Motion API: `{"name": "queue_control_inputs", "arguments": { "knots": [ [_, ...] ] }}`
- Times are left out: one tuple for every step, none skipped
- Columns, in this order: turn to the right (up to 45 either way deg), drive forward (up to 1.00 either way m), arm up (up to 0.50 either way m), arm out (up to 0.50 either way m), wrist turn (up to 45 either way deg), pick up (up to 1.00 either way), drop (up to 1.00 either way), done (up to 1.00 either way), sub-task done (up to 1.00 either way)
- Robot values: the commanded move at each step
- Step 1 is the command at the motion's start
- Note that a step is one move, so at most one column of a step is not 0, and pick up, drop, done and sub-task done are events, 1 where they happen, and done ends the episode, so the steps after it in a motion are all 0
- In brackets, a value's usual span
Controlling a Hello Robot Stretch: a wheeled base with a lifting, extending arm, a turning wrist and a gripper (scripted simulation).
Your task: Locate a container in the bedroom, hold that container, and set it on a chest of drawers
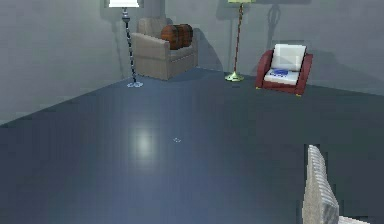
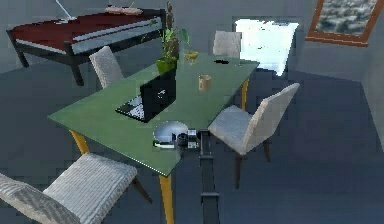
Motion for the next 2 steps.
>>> {"name": "queue_control_inputs", "arguments": {
  "knots": [
    [0.0, 0.00, 0.00, 0.00, 0.0, 1.00, 0.00, 0.00, 0.00],
    [0.0, 0.00, 0.10, 0.00, 0.0, 0.00, 0.00, 0.00, 0.00]
  ]
}}
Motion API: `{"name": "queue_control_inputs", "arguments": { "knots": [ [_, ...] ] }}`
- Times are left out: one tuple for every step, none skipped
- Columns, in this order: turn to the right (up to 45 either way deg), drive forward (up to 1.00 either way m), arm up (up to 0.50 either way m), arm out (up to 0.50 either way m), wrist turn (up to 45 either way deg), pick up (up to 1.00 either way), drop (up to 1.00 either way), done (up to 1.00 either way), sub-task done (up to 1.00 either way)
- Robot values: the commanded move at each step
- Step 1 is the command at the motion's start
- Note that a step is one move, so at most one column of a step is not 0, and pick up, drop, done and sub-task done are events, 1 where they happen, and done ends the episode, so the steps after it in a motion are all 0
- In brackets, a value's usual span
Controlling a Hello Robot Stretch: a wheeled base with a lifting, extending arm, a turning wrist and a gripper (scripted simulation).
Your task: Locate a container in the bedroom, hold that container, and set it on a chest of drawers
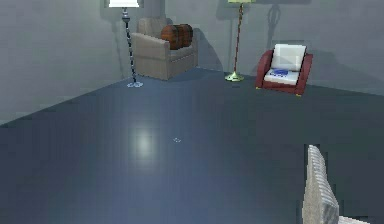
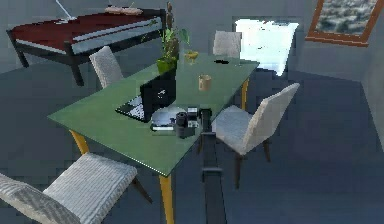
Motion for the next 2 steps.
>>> {"name": "queue_control_inputs", "arguments": {
  "knots": [
    [0.0, 0.00, 0.26, 0.00, 0.0, 0.00, 0.00, 0.00, 0.00],
    [0.0, 0.00, 0.00, 0.00, -45.0, 0.00, 0.00, 0.00, 0.00]
  ]
}}
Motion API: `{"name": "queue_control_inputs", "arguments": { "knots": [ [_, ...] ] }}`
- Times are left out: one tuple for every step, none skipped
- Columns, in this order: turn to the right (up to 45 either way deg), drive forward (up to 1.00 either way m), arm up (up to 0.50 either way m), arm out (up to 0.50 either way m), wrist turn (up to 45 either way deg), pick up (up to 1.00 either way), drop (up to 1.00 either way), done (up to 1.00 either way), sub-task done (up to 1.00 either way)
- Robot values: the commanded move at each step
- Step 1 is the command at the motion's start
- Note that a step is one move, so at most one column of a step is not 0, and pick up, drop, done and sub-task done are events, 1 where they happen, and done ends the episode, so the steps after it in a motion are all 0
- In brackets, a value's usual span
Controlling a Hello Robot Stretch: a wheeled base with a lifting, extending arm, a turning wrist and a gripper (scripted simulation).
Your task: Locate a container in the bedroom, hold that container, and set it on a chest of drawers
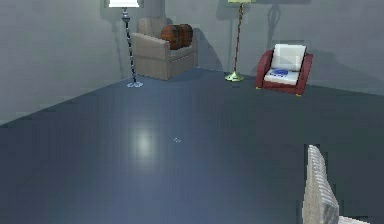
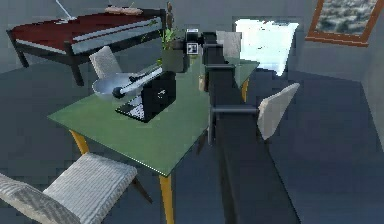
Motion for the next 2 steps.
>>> {"name": "queue_control_inputs", "arguments": {
  "knots": [
    [0.0, 0.00, 0.00, 0.00, -45.0, 0.00, 0.00, 0.00, 0.00],
    [0.0, 0.00, 0.00, 0.00, -9.0, 0.00, 0.00, 0.00, 0.00]
  ]
}}
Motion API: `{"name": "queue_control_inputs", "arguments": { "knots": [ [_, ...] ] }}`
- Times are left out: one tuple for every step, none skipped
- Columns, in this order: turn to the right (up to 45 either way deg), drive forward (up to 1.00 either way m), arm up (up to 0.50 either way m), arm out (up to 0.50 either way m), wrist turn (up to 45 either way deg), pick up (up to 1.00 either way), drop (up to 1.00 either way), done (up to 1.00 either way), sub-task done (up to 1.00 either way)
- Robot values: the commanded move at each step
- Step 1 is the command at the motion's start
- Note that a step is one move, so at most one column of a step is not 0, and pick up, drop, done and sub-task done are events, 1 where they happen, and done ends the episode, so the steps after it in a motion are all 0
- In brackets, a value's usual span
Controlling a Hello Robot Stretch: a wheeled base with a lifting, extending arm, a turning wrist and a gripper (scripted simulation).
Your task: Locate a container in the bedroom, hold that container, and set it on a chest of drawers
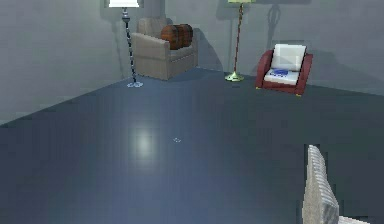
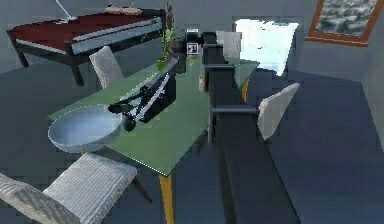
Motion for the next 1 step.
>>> {"name": "queue_control_inputs", "arguments": {
  "knots": [
    [0.0, 0.00, 0.00, -0.48, 0.0, 0.00, 0.00, 0.00, 0.00]
  ]
}}
